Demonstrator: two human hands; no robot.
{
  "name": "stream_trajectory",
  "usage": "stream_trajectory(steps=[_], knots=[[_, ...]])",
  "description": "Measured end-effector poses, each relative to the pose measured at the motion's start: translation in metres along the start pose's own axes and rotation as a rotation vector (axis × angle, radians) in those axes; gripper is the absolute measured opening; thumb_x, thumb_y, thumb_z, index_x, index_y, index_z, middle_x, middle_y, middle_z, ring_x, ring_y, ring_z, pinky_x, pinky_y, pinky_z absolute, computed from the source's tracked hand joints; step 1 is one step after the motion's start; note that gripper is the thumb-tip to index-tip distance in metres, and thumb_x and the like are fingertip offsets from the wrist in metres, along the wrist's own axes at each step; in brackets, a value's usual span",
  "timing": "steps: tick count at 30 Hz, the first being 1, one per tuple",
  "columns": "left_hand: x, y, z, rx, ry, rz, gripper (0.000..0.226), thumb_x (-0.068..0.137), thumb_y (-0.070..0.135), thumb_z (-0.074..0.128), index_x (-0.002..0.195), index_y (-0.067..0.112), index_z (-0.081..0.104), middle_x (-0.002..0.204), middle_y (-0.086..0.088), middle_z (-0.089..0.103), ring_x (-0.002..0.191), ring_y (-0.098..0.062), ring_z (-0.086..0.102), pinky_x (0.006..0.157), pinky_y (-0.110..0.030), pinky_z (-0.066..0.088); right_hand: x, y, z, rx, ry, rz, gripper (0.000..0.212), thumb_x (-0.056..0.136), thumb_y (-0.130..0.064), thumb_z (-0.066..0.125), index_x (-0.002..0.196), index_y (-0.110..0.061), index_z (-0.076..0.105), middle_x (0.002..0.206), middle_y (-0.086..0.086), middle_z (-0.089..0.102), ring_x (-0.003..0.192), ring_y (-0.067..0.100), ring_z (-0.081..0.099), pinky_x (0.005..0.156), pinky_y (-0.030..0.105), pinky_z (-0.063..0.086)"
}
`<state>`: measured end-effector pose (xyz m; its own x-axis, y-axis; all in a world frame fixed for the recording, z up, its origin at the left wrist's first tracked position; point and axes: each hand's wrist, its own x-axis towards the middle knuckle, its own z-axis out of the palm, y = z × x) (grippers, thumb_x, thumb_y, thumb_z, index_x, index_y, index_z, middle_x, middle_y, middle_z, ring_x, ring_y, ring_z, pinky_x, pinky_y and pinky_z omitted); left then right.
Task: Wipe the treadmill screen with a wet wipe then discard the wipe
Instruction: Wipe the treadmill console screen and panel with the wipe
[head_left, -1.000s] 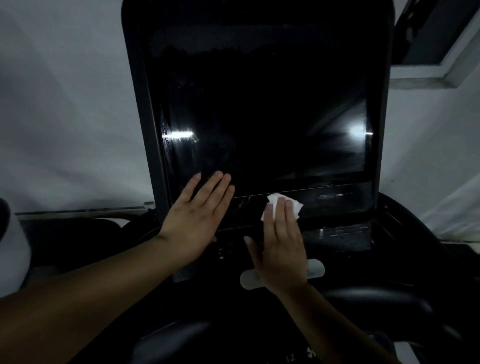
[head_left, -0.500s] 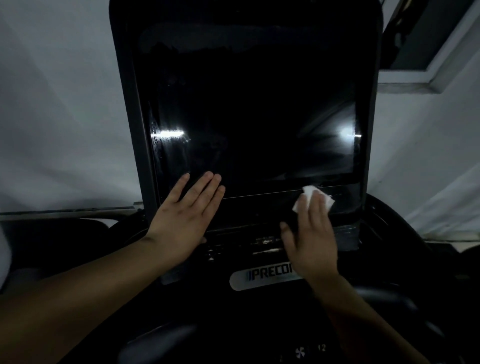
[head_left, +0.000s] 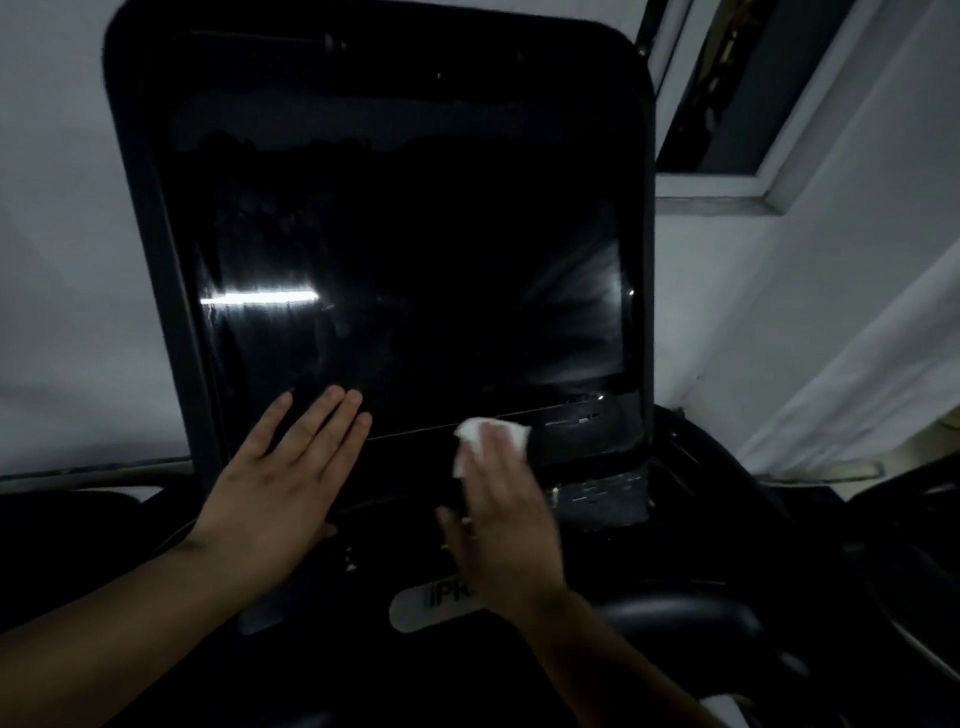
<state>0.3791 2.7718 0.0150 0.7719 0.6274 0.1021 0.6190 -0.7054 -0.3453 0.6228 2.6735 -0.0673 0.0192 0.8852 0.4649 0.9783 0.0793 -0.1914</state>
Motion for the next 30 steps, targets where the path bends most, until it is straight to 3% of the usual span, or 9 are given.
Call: stream_trajectory(steps=[4,8,10,13,15,19,21,26,30], knots=[[0.001,0.0,0.002,-0.042,0.001,-0.003,0.143,0.052,0.049,0.098,0.158,0.0,0.015,0.168,-0.024,0.017,0.156,-0.039,0.015,0.124,-0.063,0.014,0.011,0.082,-0.029,-0.014,0.102,0.372,0.075,0.106,-0.055,0.033,0.157,-0.001,0.031,0.167,0.02,0.023,0.158,0.033,0.015,0.121,0.053,0.033],[0.002,0.0,0.001,-0.079,-0.023,-0.006,0.145,0.05,0.048,0.099,0.158,0.0,0.017,0.168,-0.024,0.018,0.156,-0.039,0.016,0.124,-0.063,0.013,0.017,0.073,-0.026,0.025,0.125,0.496,0.083,0.104,-0.061,0.028,0.158,0.002,0.026,0.168,0.022,0.016,0.159,0.034,0.008,0.122,0.057,0.03],[0.002,0.001,0.0,-0.105,-0.028,-0.01,0.145,0.048,0.047,0.1,0.158,0.0,0.018,0.168,-0.024,0.019,0.156,-0.039,0.018,0.124,-0.062,0.014,0.014,0.039,-0.013,0.02,0.147,0.403,0.08,0.106,-0.057,0.035,0.156,0.005,0.03,0.167,0.025,0.02,0.158,0.038,0.013,0.121,0.058,0.032],[0.003,0.002,0.0,-0.112,-0.032,-0.012,0.144,0.048,0.047,0.099,0.158,0.0,0.019,0.167,-0.024,0.021,0.155,-0.039,0.02,0.123,-0.063,0.016,0.002,-0.01,0.007,0.05,0.107,0.08,0.074,0.105,-0.052,0.046,0.153,0.003,0.037,0.166,0.022,0.027,0.157,0.036,0.02,0.122,0.053,0.033],[0.004,0.002,-0.001,-0.117,-0.051,-0.017,0.145,0.047,0.048,0.099,0.158,0.001,0.019,0.167,-0.023,0.022,0.155,-0.038,0.021,0.123,-0.063,0.017,0.001,-0.005,0.006,0.024,0.047,-0.052,0.072,0.104,-0.053,0.047,0.153,-0.001,0.04,0.166,0.018,0.028,0.157,0.032,0.021,0.12,0.051,0.036],[0.006,0.002,0.001,-0.109,-0.07,-0.03,0.148,0.044,0.051,0.099,0.158,0.001,0.018,0.167,-0.023,0.022,0.155,-0.039,0.022,0.123,-0.063,0.013,0.011,0.05,-0.015,-0.029,0.128,0.166,0.071,0.104,-0.05,0.043,0.156,-0.002,0.036,0.168,0.014,0.023,0.158,0.03,0.019,0.118,0.052,0.038],[0.005,0.003,0.003,-0.077,-0.102,-0.056,0.15,0.051,0.054,0.095,0.159,0.001,0.006,0.168,-0.021,0.013,0.157,-0.037,0.014,0.125,-0.062,0.004,0.013,0.054,-0.016,-0.032,0.153,0.256,0.077,0.102,-0.052,0.042,0.155,0.003,0.035,0.167,0.021,0.022,0.158,0.033,0.016,0.119,0.055,0.036],[0.002,0.003,0.009,0.006,-0.005,-0.07,0.137,0.077,0.052,0.078,0.155,0.004,-0.024,0.167,-0.021,-0.015,0.155,-0.037,-0.019,0.119,-0.061,-0.021,0.004,-0.015,0.037,-0.086,0.175,-0.112,0.068,0.102,-0.047,0.038,0.145,0.005,0.049,0.153,0.028,0.044,0.143,0.044,0.044,0.111,0.053,0.04],[0.005,0.001,0.008,-0.048,-0.021,-0.06,0.107,0.08,0.035,0.079,0.159,0.003,0.013,0.168,-0.019,0.016,0.157,-0.034,0.003,0.125,-0.059,-0.007,0.006,-0.07,0.062,-0.106,0.154,-0.463,0.039,0.106,-0.029,0.038,0.136,-0.015,0.059,0.143,0.005,0.063,0.142,0.024,0.049,0.105,0.037,0.047]])
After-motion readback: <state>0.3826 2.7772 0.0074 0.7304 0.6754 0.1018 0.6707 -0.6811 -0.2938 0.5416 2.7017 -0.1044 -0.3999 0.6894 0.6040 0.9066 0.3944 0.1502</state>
